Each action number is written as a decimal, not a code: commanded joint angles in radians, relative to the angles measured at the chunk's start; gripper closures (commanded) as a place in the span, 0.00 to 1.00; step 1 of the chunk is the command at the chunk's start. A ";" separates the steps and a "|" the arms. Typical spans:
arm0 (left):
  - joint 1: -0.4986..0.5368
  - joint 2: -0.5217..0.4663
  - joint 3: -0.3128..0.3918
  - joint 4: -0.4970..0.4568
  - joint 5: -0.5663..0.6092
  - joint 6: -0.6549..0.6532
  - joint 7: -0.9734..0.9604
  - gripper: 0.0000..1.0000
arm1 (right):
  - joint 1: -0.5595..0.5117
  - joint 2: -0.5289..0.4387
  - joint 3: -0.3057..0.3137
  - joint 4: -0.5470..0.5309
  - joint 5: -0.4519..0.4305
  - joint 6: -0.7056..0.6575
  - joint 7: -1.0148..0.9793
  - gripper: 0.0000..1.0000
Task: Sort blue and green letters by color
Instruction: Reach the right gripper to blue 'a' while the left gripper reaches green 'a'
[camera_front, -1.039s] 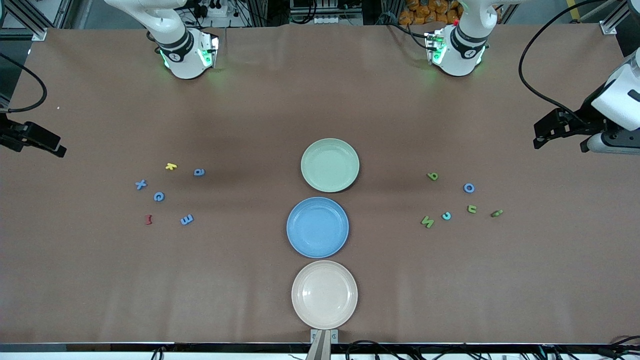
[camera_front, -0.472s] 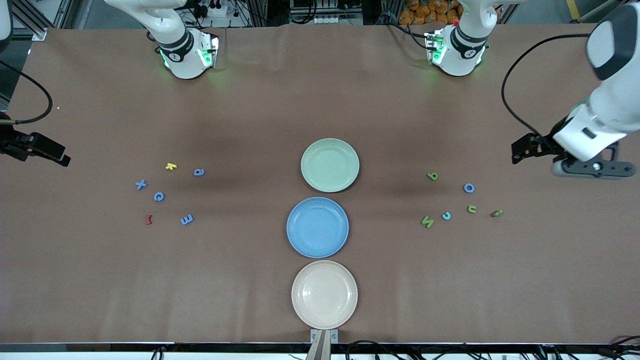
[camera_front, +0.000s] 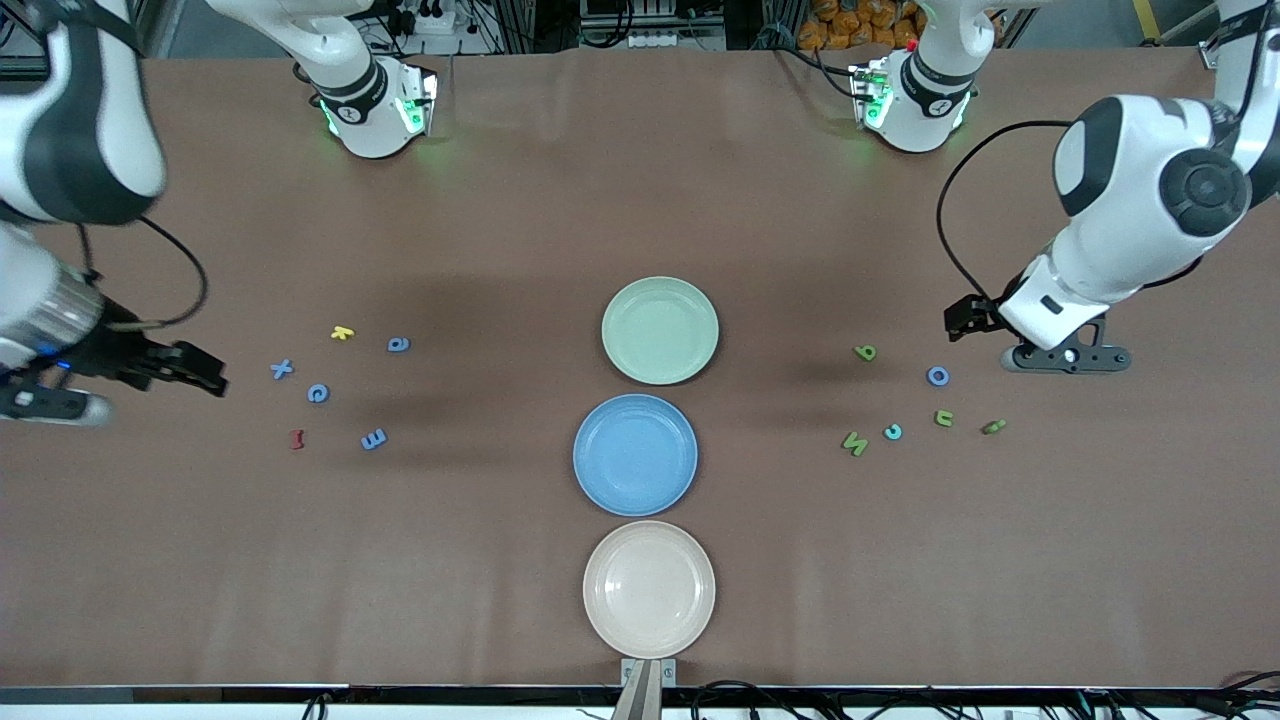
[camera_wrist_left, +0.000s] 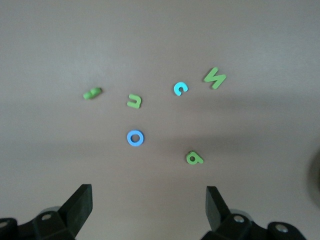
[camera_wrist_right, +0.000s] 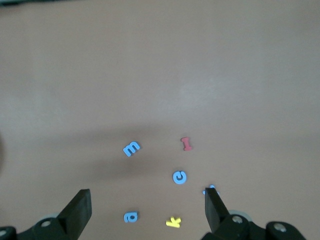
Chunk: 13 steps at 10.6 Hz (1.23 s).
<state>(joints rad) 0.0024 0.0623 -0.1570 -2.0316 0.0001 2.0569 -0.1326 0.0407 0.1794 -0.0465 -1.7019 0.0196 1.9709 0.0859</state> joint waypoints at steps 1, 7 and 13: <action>-0.025 0.059 -0.024 -0.035 -0.026 0.048 -0.258 0.04 | 0.013 0.021 0.049 -0.148 0.002 0.106 0.011 0.00; -0.058 0.171 -0.053 -0.074 -0.025 0.143 -0.531 0.24 | 0.022 0.057 0.120 -0.473 0.000 0.468 0.064 0.00; -0.074 0.209 -0.064 -0.173 -0.026 0.299 -0.705 0.37 | 0.047 0.103 0.134 -0.714 -0.001 0.752 0.064 0.00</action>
<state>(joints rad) -0.0558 0.2574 -0.2149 -2.1890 -0.0027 2.3155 -0.7547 0.0698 0.2752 0.0840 -2.3514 0.0198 2.6664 0.1364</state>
